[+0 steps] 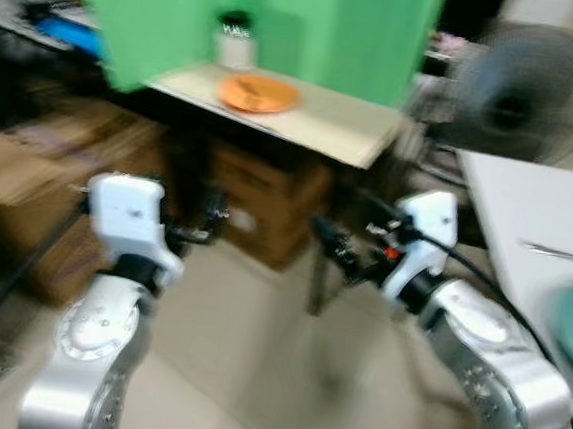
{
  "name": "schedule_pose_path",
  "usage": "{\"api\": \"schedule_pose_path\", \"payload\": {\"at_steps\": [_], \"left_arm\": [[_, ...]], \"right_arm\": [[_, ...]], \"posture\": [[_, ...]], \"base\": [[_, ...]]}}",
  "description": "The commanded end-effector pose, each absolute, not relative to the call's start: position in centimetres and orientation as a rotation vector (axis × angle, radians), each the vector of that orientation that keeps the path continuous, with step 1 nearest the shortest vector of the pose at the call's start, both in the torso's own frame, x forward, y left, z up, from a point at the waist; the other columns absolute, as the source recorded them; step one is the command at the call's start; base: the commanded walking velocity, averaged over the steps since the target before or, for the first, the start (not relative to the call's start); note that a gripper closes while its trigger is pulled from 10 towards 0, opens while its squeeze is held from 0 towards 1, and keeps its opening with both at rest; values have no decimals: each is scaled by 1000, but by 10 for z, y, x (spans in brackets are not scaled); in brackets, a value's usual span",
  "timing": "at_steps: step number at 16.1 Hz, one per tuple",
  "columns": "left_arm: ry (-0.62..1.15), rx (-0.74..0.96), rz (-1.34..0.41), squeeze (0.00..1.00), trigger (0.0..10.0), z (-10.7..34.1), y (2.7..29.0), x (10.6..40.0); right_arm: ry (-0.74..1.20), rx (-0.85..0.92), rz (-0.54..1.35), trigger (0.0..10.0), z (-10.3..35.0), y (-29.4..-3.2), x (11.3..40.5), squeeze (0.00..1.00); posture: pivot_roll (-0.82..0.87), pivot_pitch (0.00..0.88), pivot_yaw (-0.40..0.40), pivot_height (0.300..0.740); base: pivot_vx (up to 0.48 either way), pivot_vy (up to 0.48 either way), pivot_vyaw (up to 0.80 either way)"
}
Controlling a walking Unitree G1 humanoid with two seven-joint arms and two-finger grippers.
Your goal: Setting the table
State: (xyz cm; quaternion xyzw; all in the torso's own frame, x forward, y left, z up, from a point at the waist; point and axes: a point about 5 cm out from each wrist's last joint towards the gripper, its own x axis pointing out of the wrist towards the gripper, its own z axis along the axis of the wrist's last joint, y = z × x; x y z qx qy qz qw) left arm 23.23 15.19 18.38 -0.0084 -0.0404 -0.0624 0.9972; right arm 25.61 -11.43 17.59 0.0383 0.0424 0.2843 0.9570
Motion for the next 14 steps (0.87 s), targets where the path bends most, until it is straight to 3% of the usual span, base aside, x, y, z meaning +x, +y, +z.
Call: {"api": "schedule_pose_path", "payload": {"at_steps": [1, 14], "left_arm": [[-95, 1, -110, 0, 10000, 187, 157, 232], [-96, 24, -124, 0, 10000, 187, 162, 235]], "right_arm": [[60, 77, 572, 10000, 181, -112, 258, 0], [63, 98, 519, 10000, 177, -113, 259, 0]], "posture": [[-67, 0, 1, 740], [-63, 0, 15, 740]], "base": [[398, 0, 0], [401, 0, 0]]}}
